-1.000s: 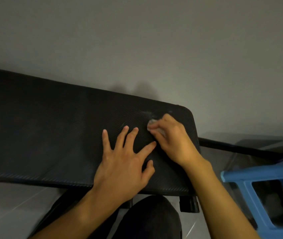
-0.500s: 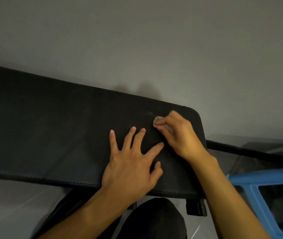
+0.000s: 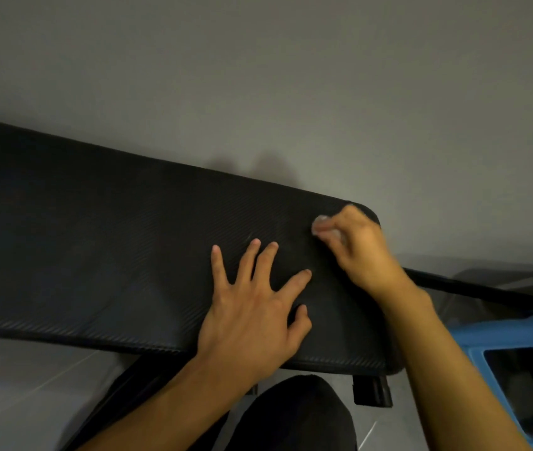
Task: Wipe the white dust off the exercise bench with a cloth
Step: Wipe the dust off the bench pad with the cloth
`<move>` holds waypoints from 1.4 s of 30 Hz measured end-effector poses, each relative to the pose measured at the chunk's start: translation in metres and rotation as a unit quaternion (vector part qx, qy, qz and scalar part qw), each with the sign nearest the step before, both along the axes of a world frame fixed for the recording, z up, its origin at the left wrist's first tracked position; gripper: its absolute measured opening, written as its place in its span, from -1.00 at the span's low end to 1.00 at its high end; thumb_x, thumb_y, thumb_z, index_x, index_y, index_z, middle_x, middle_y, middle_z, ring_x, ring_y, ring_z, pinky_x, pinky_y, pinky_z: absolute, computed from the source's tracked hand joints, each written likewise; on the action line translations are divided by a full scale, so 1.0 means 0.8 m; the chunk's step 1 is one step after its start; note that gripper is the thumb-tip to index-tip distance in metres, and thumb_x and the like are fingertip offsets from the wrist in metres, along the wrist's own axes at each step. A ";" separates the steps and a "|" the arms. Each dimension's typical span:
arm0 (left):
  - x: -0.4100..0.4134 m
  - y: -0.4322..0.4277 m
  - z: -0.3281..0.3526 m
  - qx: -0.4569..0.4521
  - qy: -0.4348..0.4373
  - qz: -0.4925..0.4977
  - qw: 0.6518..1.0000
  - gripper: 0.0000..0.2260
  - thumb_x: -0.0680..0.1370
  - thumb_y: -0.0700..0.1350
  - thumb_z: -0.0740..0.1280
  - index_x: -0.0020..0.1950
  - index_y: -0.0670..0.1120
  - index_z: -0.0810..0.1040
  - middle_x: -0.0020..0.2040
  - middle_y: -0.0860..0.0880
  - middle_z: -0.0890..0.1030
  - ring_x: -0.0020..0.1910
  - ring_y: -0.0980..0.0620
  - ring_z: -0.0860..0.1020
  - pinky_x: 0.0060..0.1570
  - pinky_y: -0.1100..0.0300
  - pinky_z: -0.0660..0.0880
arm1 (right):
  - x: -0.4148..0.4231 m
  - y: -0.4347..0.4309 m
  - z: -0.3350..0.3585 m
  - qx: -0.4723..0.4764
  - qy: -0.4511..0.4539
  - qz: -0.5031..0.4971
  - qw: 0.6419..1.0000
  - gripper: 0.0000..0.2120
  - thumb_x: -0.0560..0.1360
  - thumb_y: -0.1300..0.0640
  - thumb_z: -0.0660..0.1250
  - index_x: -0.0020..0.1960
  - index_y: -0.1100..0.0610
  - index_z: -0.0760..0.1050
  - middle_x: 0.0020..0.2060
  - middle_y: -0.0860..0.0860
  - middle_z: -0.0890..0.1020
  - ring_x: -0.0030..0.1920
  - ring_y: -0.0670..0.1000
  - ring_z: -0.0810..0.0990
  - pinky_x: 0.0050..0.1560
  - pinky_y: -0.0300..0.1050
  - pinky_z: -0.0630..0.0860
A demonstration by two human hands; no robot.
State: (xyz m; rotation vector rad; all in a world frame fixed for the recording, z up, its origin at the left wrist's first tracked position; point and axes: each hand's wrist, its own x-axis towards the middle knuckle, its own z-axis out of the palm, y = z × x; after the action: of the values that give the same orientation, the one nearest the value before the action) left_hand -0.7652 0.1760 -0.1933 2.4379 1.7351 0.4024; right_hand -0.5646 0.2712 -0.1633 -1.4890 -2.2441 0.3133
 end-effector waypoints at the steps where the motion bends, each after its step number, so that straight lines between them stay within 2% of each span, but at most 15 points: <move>1: 0.000 0.001 0.000 -0.001 0.000 -0.001 1.000 -0.53 0.56 0.24 0.16 0.46 0.22 0.45 0.54 -0.22 0.38 0.56 -0.26 0.27 0.44 -0.54 0.05 | 0.004 0.017 -0.003 0.008 0.008 -0.055 0.998 -0.87 0.59 0.20 0.37 0.10 0.14 0.65 0.02 0.10 0.58 0.08 0.09 0.63 0.19 0.05 0.57; 4: -0.001 0.002 0.000 -0.003 0.004 -0.001 1.000 -0.52 0.56 0.24 0.15 0.47 0.23 0.44 0.54 -0.22 0.37 0.57 -0.25 0.27 0.44 -0.54 0.05 | -0.007 0.036 -0.007 0.014 0.009 -0.127 0.992 -0.86 0.60 0.18 0.35 0.11 0.16 0.64 0.05 0.10 0.57 0.07 0.12 0.61 0.13 -0.11 0.51; 9: 0.000 0.003 -0.003 -0.002 0.003 -0.004 1.000 -0.51 0.55 0.25 0.14 0.46 0.23 0.45 0.53 -0.22 0.39 0.56 -0.26 0.28 0.44 -0.54 0.05 | -0.004 -0.035 0.001 -0.006 0.018 -0.040 0.999 -0.89 0.59 0.18 0.37 0.08 0.11 0.64 -0.05 0.03 0.54 0.00 0.01 0.58 0.05 -0.18 0.50; 12: 0.000 0.004 -0.003 0.001 0.006 -0.006 1.000 -0.51 0.55 0.24 0.13 0.47 0.22 0.45 0.53 -0.22 0.39 0.56 -0.27 0.29 0.44 -0.54 0.04 | 0.014 -0.005 0.002 -0.008 0.033 -0.126 0.991 -0.90 0.58 0.20 0.39 0.06 0.13 0.66 0.00 0.07 0.60 0.05 0.03 0.61 0.11 -0.34 0.45; 14: -0.001 0.003 -0.003 -0.001 0.011 -0.011 1.000 -0.52 0.57 0.24 0.12 0.48 0.22 0.43 0.54 -0.22 0.38 0.56 -0.27 0.28 0.44 -0.54 0.03 | 0.016 0.029 -0.003 -0.016 0.039 -0.193 0.980 -0.87 0.59 0.18 0.38 0.08 0.16 0.67 0.05 0.11 0.62 0.09 0.09 0.61 0.16 -0.21 0.48; 16: -0.002 0.003 -0.002 -0.003 0.011 -0.012 1.000 -0.52 0.57 0.24 0.13 0.48 0.22 0.43 0.54 -0.22 0.38 0.56 -0.27 0.27 0.44 -0.54 0.03 | 0.004 0.041 -0.005 -0.005 0.027 -0.218 0.975 -0.85 0.59 0.18 0.36 0.10 0.18 0.66 0.08 0.14 0.61 0.11 0.13 0.60 0.15 -0.17 0.44; 18: -0.001 0.003 -0.001 -0.005 0.012 -0.010 1.000 -0.52 0.57 0.24 0.13 0.48 0.22 0.44 0.54 -0.22 0.37 0.56 -0.26 0.27 0.44 -0.54 0.04 | -0.013 0.025 -0.002 0.001 0.035 -0.191 0.981 -0.86 0.60 0.20 0.35 0.09 0.17 0.66 0.06 0.12 0.62 0.09 0.09 0.61 0.14 -0.20 0.46; 21: -0.002 0.003 -0.001 -0.007 0.014 -0.011 1.000 -0.52 0.57 0.24 0.13 0.46 0.18 0.45 0.54 -0.22 0.37 0.57 -0.26 0.27 0.44 -0.54 0.05 | -0.031 -0.040 0.002 -0.007 0.043 -0.079 0.996 -0.88 0.59 0.20 0.35 0.07 0.16 0.66 0.01 0.03 0.60 0.05 -0.05 0.61 0.11 -0.26 0.48; 23: -0.001 0.002 -0.001 -0.009 0.016 -0.008 1.000 -0.51 0.56 0.24 0.13 0.45 0.14 0.44 0.53 -0.21 0.38 0.57 -0.26 0.26 0.44 -0.53 0.05 | -0.035 -0.078 0.001 -0.019 0.060 -0.047 0.997 -0.89 0.59 0.19 0.38 0.07 0.14 0.65 -0.01 -0.02 0.60 0.05 -0.10 0.60 0.10 -0.27 0.50; 29: 0.000 0.003 -0.001 -0.005 0.022 -0.003 1.000 -0.55 0.55 0.23 0.14 0.35 0.07 0.49 0.52 -0.22 0.40 0.56 -0.26 0.28 0.43 -0.53 0.08 | -0.040 -0.017 -0.006 -0.005 0.066 -0.130 0.989 -0.85 0.59 0.17 0.38 0.12 0.17 0.65 0.05 0.05 0.61 0.09 0.00 0.62 0.15 0.02 0.58; 32: -0.001 0.003 0.002 -0.005 0.011 -0.002 1.000 -0.58 0.54 0.24 0.13 0.31 0.10 0.49 0.52 -0.21 0.39 0.56 -0.25 0.28 0.44 -0.53 0.07 | -0.054 -0.020 -0.004 -0.009 0.078 -0.082 0.994 -0.85 0.59 0.19 0.37 0.13 0.17 0.65 0.05 0.05 0.61 0.12 0.00 0.62 0.18 0.05 0.57; 36: -0.004 0.002 0.001 -0.007 0.000 -0.012 1.000 -0.60 0.55 0.26 0.08 0.30 0.20 0.50 0.55 -0.19 0.36 0.58 -0.23 0.25 0.45 -0.52 0.07 | -0.046 -0.092 0.000 -0.037 0.080 -0.002 0.996 -0.87 0.60 0.22 0.35 0.12 0.12 0.63 0.06 -0.05 0.62 0.17 -0.09 0.60 0.21 -0.04 0.56; 39: -0.023 0.001 -0.003 0.001 0.018 -0.003 1.000 -0.54 0.54 0.35 0.06 0.41 0.34 0.45 0.58 -0.24 0.31 0.59 -0.28 0.22 0.43 -0.54 0.03 | -0.032 -0.097 -0.005 -0.030 0.066 -0.010 0.997 -0.88 0.59 0.18 0.38 0.10 0.10 0.64 0.04 -0.06 0.62 0.13 -0.08 0.61 0.15 0.00 0.57; 42: -0.043 -0.001 -0.007 0.007 0.027 0.009 1.000 -0.51 0.56 0.41 0.04 0.49 0.40 0.33 0.59 -0.28 0.26 0.60 -0.32 0.15 0.42 -0.57 -0.02 | -0.051 -0.047 -0.010 -0.008 0.063 -0.056 0.996 -0.88 0.58 0.15 0.38 0.10 0.10 0.64 0.02 0.00 0.60 0.08 0.01 0.62 0.12 0.07 0.58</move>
State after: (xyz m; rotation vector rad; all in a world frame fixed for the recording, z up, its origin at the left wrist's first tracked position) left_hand -0.7994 0.1753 -0.1987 2.4668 1.7821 0.3550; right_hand -0.6053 0.2333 -0.1711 -1.5509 -2.0569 0.3802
